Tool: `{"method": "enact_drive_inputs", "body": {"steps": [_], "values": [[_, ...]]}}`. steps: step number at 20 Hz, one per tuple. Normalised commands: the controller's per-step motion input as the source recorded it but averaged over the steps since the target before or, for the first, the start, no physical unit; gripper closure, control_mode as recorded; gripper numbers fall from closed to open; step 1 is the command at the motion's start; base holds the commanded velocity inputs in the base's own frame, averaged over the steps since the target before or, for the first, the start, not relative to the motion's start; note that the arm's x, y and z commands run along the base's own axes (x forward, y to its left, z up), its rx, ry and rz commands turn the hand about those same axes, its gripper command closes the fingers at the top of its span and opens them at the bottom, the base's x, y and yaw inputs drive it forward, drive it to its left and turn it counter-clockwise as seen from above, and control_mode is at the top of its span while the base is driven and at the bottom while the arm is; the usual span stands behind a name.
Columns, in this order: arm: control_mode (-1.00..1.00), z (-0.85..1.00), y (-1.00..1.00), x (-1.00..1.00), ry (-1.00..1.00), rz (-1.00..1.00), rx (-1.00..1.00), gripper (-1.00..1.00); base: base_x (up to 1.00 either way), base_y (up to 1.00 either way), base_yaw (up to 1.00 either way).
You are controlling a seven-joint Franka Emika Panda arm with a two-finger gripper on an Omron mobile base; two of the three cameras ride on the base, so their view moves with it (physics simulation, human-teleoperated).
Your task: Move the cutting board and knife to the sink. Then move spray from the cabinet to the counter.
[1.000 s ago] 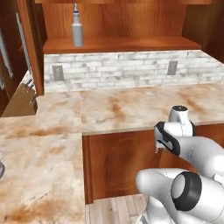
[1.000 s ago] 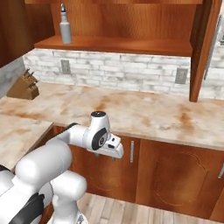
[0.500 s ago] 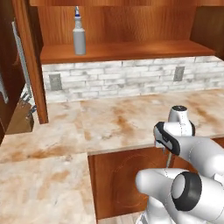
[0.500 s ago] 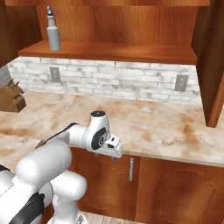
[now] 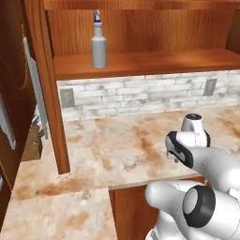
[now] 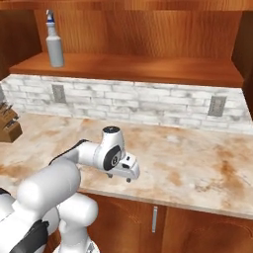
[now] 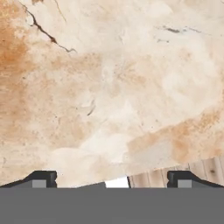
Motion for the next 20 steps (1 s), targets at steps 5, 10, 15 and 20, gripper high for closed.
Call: {"method": "enact_drive_inputs", "body": {"steps": [5, 10, 15, 20], "values": [[1.0, 0.0, 0.0, 0.0, 0.0, 0.0, 0.0, -1.0, 0.63, -0.05, 0.18], [1.0, 0.0, 0.0, 0.0, 0.0, 0.0, 0.0, -1.0, 0.46, -0.02, 0.09], [1.0, 0.0, 0.0, 0.0, 0.0, 0.0, 0.0, -1.0, 0.01, 0.0, 0.0], [1.0, 0.0, 0.0, 0.0, 0.0, 0.0, 0.0, -1.0, 0.0, 0.0, 0.0]]}}
